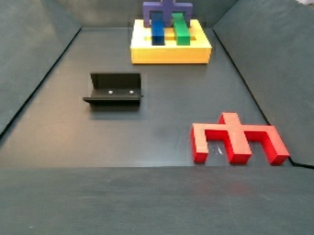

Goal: Pick up the purple object. Move up. Place the purple object on the fixture. Regrasp the purple object. Move to above the board. Insert the purple object.
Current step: Insert the purple object.

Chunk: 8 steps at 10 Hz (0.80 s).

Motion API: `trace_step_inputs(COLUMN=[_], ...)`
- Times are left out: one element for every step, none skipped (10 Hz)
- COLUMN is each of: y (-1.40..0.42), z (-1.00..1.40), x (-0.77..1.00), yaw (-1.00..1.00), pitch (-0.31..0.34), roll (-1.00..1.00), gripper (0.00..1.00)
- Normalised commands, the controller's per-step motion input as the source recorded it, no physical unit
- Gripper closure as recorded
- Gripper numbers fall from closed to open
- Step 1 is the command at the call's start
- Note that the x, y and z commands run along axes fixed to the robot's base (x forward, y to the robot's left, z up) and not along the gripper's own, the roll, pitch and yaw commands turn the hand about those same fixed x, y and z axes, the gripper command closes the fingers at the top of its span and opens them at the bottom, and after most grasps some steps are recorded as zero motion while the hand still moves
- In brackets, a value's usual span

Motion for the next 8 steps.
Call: trace_step_inputs(y=[-0.08,-0.15,-0.10,-0.09,-0.01,0.00,-0.01,0.00], z=[0.09,0.00,-0.09,-0.19,-0.20,-0.20,-0.17,-0.12], x=[-0.01,0.00,0.00,0.00,0.00,0.00,0.00,0.24], yaw=[0.15,0.12,0.02,0.00,0.00,0.00,0.00,0.03], pitch=[0.000,0.000,0.021,0.000,0.014,0.000,0.000,0.016], roll=[0.15,0.26,0.27,0.25,0.22,0.15,0.13,0.17], gripper=[1.00,1.00,1.00,1.00,1.00,1.00,1.00,1.00])
